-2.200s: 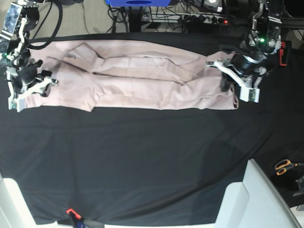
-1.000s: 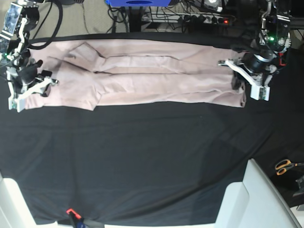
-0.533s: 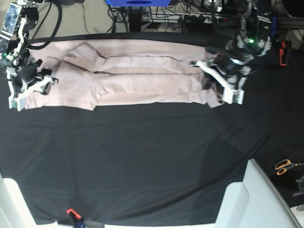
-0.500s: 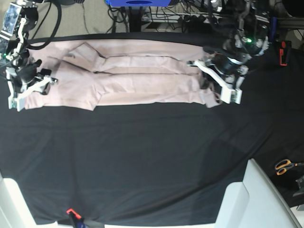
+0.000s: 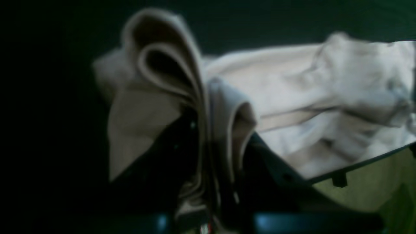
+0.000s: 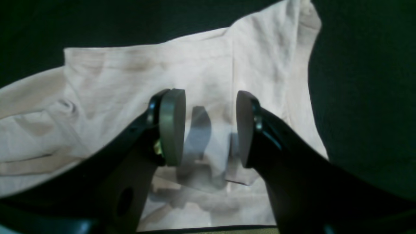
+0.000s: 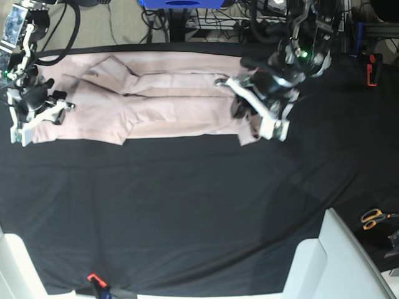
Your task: Fold the T-shirt properly
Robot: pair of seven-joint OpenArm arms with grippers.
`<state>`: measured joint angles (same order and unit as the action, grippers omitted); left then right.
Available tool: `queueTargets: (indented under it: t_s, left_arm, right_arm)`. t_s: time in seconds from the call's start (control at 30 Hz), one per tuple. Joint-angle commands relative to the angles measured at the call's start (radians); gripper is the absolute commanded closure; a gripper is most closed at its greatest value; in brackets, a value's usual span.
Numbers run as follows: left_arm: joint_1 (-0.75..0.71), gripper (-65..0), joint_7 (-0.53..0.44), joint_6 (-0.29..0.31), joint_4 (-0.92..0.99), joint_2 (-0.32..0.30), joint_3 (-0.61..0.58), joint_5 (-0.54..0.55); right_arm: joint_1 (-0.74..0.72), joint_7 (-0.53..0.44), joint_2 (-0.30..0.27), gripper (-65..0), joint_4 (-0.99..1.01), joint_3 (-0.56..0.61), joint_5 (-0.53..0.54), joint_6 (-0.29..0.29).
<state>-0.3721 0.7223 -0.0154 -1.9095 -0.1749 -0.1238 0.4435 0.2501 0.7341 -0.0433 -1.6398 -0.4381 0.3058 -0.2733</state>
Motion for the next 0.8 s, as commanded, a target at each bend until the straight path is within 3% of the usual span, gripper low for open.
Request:
queueTargets:
  t_s: [0.0,0.17,0.5,0.77]
  left_arm:
    - [0.008,0.0,-0.020,0.004,-0.017,0.015,-0.006,0.008]
    - [0.049,0.0,-0.020,0.004,0.032,0.067,-0.029,0.008]
    - [0.107,0.0,-0.020,0.004,0.141,0.114,-0.155,0.008]
    - [0.158,0.0,-0.022,0.004,0.235,0.119,-0.231,0.008]
  right_arm:
    - [-0.007,-0.015,-0.010,-23.6,-0.015,-0.001,0.003,-0.004]
    - [-0.004,-0.015,-0.010,-23.6,-0.015,-0.001,0.003,-0.004]
    - [-0.002,-0.015,-0.010,-23.6,-0.013,-0.001,0.003,-0.004]
    - [-0.002,-0.015,-0.010,-23.6,-0.013,-0.001,0.003,-0.004]
